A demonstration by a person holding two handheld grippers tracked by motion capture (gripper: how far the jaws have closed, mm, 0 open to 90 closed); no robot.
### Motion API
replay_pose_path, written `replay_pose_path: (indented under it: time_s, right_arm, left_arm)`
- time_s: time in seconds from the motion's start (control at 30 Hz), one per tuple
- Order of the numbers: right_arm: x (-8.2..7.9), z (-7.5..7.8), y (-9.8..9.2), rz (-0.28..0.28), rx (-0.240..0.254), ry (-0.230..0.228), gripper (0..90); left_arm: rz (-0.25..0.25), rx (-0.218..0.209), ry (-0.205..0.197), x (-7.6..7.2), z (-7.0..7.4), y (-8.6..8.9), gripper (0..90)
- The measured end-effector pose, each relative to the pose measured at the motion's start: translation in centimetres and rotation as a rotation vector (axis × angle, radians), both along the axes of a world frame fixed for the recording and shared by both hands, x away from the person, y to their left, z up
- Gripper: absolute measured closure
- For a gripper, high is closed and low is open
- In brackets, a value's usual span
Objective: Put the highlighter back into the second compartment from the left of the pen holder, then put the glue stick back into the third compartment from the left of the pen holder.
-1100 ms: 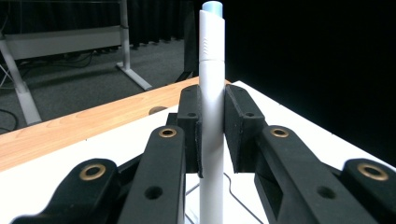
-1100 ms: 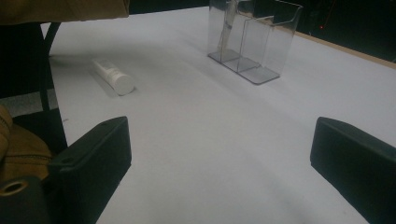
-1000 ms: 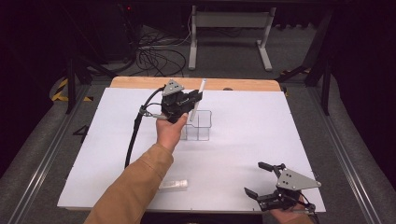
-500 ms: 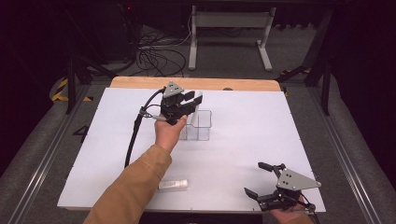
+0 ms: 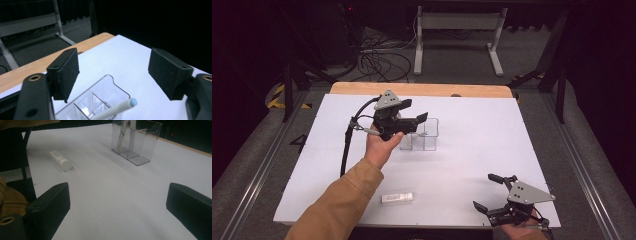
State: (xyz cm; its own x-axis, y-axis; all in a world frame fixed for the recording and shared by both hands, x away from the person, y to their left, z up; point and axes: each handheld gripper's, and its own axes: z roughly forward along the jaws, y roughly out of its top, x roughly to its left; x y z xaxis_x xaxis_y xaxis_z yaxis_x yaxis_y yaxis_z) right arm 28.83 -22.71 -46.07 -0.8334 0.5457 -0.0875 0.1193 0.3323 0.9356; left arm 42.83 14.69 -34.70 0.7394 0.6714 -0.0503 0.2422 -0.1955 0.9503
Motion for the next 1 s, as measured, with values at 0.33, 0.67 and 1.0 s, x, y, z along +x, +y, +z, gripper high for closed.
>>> replay_pose_path:
  time_s: [0.33, 0.67, 1.0]
  right_arm:
    - [0.0, 0.0, 0.0, 0.0, 0.0, 0.003, 5.8]
    - [0.0, 0.0, 0.0, -0.002, 0.001, 0.003, 5.8]
    - [0.0, 0.0, 0.1, -0.005, -0.005, 0.0, 5.8]
  left_arm:
    - [-0.08, 0.032, -0.022, -1.4, 0.4, 0.8, 19.8]
    - [-0.12, 0.059, -0.009, -2.4, 0.7, 1.2, 20.3]
    - [-0.198, 0.125, 0.006, -3.9, 0.5, 1.8, 21.1]
